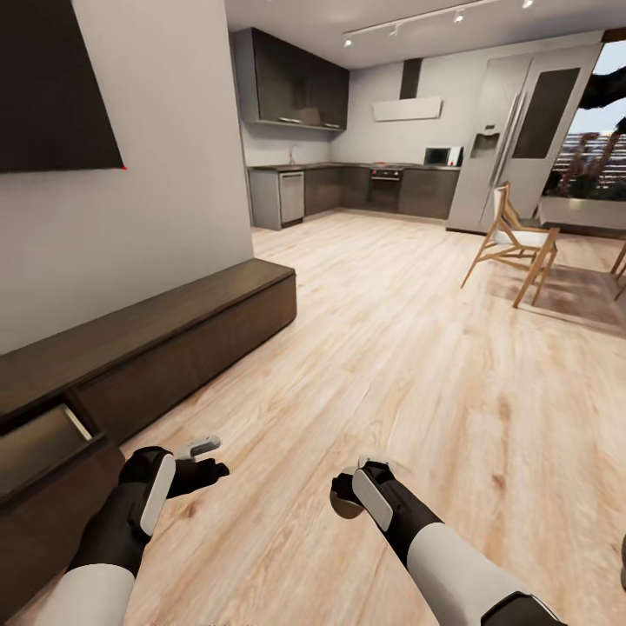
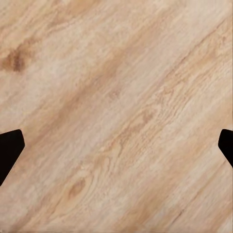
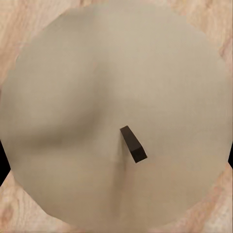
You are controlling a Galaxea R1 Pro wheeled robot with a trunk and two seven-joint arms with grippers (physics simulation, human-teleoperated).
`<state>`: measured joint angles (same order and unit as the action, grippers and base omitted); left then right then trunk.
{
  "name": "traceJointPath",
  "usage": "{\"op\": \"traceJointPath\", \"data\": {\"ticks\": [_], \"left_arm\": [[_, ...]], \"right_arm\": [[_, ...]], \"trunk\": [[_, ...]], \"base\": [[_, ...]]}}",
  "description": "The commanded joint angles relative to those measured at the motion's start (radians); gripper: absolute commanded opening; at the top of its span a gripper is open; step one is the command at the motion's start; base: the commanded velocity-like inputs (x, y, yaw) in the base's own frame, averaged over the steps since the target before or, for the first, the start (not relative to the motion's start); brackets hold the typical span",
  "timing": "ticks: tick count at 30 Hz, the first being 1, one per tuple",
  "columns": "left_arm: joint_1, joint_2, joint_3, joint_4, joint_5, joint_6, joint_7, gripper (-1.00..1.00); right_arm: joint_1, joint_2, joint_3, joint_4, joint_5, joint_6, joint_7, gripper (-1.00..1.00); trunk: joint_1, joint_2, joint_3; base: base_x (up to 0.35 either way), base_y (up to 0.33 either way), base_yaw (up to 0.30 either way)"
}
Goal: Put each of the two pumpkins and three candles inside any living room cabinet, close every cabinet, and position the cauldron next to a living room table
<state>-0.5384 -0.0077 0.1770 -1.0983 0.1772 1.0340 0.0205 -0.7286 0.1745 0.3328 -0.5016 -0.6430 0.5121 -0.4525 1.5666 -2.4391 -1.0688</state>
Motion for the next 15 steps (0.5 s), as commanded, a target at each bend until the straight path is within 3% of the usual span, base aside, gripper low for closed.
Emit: {"op": "traceJointPath", "data": {"ticks": [1,15], "left_arm": [[0.000,0.000,0.000,0.000,-0.001,0.000,0.000,1.00],[0.000,-0.002,-0.003,0.002,-0.003,0.000,0.001,1.00]], "right_arm": [[0.000,0.000,0.000,0.000,0.000,0.000,0.000,-1.00],[0.000,0.000,0.000,0.000,0.000,-0.001,0.000,-1.00]], "trunk": [[-0.004,0.007,0.002],[-0.058,0.105,0.030]], "base": [[0.000,0.000,0.237],[0.000,0.000,0.237]]}}
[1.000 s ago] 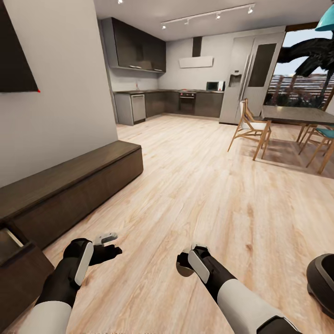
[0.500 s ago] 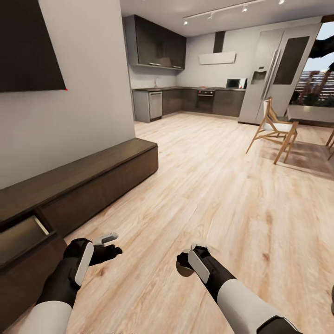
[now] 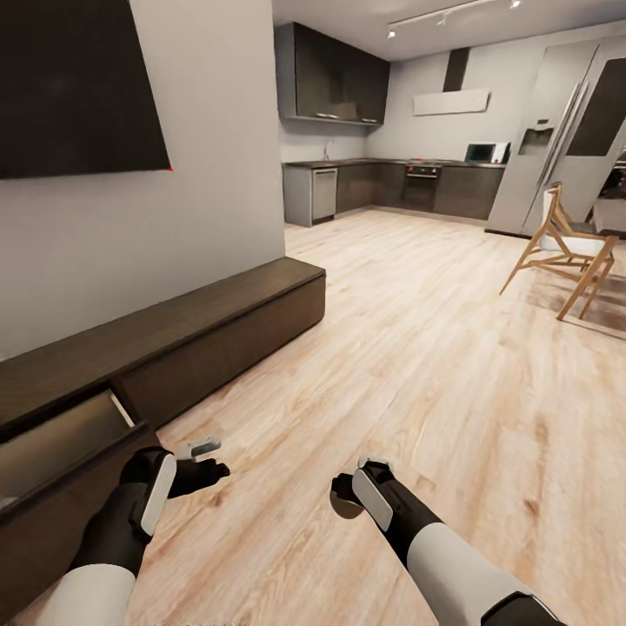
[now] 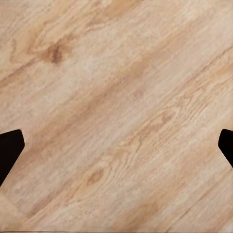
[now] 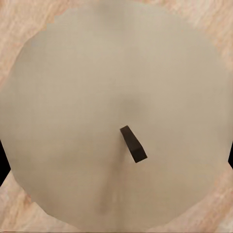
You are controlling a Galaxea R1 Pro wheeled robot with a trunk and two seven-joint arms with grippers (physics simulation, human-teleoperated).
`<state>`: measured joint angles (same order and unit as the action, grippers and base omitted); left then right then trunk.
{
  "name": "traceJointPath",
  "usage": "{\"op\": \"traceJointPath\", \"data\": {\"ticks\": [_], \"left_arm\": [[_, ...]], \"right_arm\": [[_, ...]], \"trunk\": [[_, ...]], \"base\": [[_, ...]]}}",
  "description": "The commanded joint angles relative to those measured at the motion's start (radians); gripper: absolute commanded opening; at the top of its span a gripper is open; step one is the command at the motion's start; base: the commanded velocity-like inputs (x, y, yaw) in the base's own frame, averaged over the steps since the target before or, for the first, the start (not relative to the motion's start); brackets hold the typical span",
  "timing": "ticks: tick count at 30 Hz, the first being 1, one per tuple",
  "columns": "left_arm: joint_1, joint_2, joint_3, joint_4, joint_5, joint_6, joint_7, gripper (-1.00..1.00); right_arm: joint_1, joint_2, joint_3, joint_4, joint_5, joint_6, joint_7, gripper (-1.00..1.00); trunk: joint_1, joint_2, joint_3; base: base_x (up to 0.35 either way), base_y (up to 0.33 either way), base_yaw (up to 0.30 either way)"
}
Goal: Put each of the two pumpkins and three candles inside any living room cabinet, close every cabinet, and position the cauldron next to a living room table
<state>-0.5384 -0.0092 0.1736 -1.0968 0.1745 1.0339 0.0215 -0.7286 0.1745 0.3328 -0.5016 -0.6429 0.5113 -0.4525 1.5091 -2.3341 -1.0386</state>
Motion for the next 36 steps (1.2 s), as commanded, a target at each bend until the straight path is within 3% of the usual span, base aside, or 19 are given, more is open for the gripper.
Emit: {"op": "traceJointPath", "data": {"ticks": [1,27,36], "left_arm": [[0.000,0.000,0.000,0.000,0.000,0.000,0.000,1.00],[0.000,-0.003,-0.005,0.001,0.002,0.003,0.000,1.00],[0.000,-0.003,-0.006,0.000,0.004,0.006,0.000,1.00]], "right_arm": [[0.000,0.000,0.000,0.000,0.000,-0.001,0.000,-1.00],[0.000,0.000,0.002,0.000,0.000,0.003,0.000,-1.00],[0.000,0.000,0.002,0.000,0.000,0.001,0.000,-1.00]], "trunk": [[-0.004,0.007,0.002],[-0.104,0.189,0.073],[-0.104,0.189,0.073]], "base": [[0.000,0.000,0.237],[0.000,0.000,0.269],[0.000,0.000,0.288]]}}
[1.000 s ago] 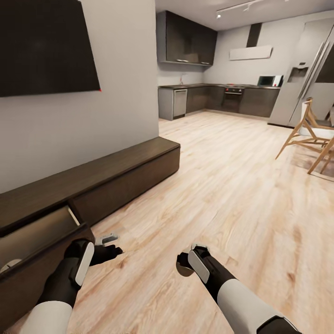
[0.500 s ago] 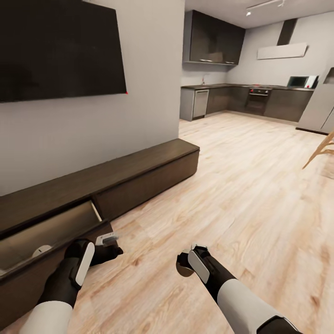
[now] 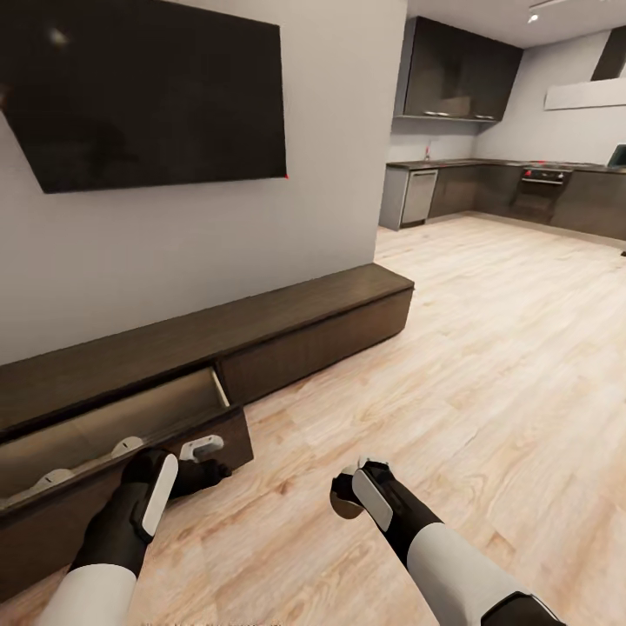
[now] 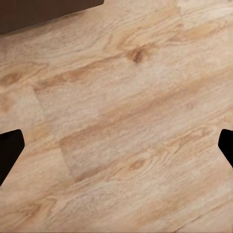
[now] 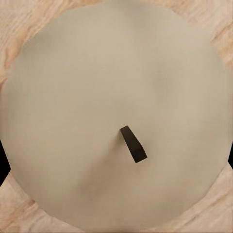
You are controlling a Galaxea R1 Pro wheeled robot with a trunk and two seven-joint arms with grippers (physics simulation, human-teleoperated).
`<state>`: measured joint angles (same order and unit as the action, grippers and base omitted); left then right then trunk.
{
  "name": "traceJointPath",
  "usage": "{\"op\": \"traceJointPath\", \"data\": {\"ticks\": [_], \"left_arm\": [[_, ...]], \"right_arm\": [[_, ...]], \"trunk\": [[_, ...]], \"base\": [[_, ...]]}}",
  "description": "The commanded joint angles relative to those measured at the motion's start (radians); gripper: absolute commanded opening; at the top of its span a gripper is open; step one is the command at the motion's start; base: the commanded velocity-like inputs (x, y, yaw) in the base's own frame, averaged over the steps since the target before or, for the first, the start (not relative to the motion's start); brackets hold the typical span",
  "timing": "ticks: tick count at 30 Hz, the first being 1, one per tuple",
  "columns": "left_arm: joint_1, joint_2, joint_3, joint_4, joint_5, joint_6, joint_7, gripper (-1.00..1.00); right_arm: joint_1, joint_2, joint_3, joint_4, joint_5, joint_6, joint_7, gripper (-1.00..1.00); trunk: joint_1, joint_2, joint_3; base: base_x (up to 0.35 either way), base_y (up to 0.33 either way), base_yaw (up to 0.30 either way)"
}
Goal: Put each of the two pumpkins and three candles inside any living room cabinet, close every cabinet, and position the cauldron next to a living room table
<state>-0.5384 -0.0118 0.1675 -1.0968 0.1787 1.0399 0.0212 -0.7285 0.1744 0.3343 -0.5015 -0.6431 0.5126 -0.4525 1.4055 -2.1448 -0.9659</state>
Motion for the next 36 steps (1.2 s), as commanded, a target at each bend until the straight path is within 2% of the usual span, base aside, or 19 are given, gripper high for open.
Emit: {"op": "traceJointPath", "data": {"ticks": [1,9,34,36], "left_arm": [[0.000,0.000,0.000,0.000,0.000,0.000,0.000,1.00],[0.000,0.000,0.000,0.000,-0.001,0.000,0.000,1.00],[0.000,-0.001,0.000,0.000,0.000,0.000,0.000,1.00],[0.000,-0.004,0.000,0.000,0.000,0.000,0.000,1.00]], "right_arm": [[0.000,0.000,0.000,0.000,0.000,-0.001,0.000,-1.00],[0.000,0.000,0.000,0.000,0.000,-0.002,0.000,-1.00],[0.000,0.000,0.000,0.000,0.000,-0.003,0.000,-1.00],[0.000,0.000,0.000,0.000,0.000,-0.003,0.000,-1.00]], "trunk": [[0.000,0.000,0.000],[0.000,0.000,0.000],[0.000,0.000,0.000],[-0.008,0.014,0.006]], "base": [[-0.016,0.000,0.288],[-0.117,-0.079,0.288],[-0.024,-0.004,0.288],[0.000,0.000,0.288]]}}
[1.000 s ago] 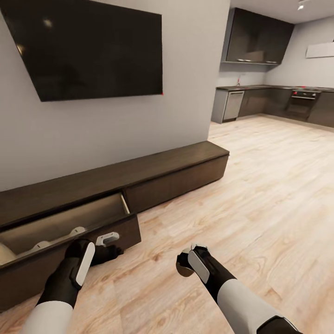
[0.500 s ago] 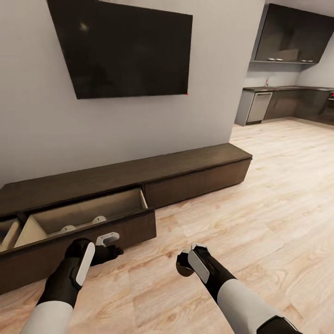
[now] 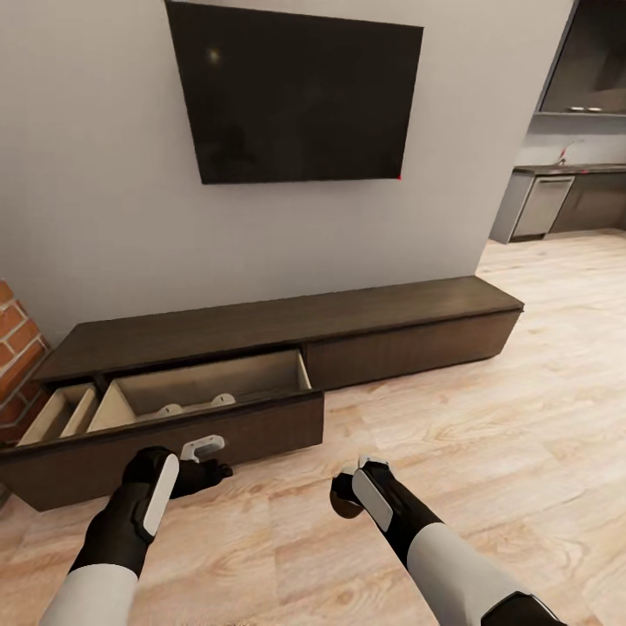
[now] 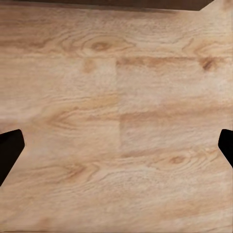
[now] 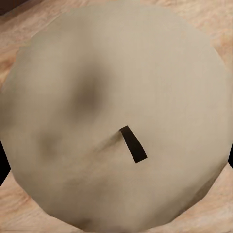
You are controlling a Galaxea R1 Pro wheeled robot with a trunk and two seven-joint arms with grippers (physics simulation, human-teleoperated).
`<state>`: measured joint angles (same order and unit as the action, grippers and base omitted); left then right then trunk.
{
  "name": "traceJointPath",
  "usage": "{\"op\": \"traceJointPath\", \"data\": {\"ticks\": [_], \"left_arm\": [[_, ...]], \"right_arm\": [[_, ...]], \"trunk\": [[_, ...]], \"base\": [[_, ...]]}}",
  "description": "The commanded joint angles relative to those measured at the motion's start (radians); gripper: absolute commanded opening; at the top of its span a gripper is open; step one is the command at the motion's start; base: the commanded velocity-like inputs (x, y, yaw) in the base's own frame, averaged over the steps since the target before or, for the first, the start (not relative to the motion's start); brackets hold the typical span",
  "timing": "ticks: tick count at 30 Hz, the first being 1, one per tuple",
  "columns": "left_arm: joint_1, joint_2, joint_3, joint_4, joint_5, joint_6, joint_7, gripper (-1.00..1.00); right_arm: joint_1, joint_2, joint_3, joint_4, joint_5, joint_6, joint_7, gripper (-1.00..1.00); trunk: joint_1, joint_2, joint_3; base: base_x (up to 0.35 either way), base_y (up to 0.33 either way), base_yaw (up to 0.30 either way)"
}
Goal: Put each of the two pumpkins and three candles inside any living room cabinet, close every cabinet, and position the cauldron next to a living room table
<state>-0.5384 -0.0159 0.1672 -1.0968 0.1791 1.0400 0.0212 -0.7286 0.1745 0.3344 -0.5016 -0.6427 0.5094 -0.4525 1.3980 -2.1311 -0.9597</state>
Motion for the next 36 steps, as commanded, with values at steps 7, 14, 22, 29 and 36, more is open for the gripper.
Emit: {"op": "traceJointPath", "data": {"ticks": [7,14,22,29,36], "left_arm": [[0.000,-0.007,-0.001,0.000,-0.002,0.000,0.000,1.00],[0.000,-0.007,-0.002,0.000,-0.005,0.000,0.000,1.00],[0.000,-0.007,-0.002,0.001,-0.006,0.000,0.000,1.00],[0.000,-0.007,-0.001,0.000,-0.005,0.001,0.000,1.00],[0.000,-0.006,0.000,0.000,-0.003,0.002,0.000,1.00]], "right_arm": [[0.000,0.000,0.000,-0.001,-0.001,0.000,0.007,-1.00],[0.005,0.000,0.003,0.000,-0.001,-0.003,0.011,-1.00],[0.007,0.000,0.002,0.000,0.000,-0.003,0.011,-1.00],[0.007,0.000,-0.001,-0.001,-0.001,-0.005,0.009,-1.00],[0.006,0.000,0.000,-0.001,-0.002,-0.005,0.009,-1.00]], "trunk": [[-0.027,0.049,0.022],[-0.054,0.098,0.044],[-0.084,0.154,0.069],[-0.096,0.175,0.078],[-0.096,0.175,0.083]], "base": [[0.000,0.000,0.289],[0.000,0.000,0.133],[0.000,0.000,0.005],[0.000,0.000,0.003],[0.000,0.000,0.177]]}}
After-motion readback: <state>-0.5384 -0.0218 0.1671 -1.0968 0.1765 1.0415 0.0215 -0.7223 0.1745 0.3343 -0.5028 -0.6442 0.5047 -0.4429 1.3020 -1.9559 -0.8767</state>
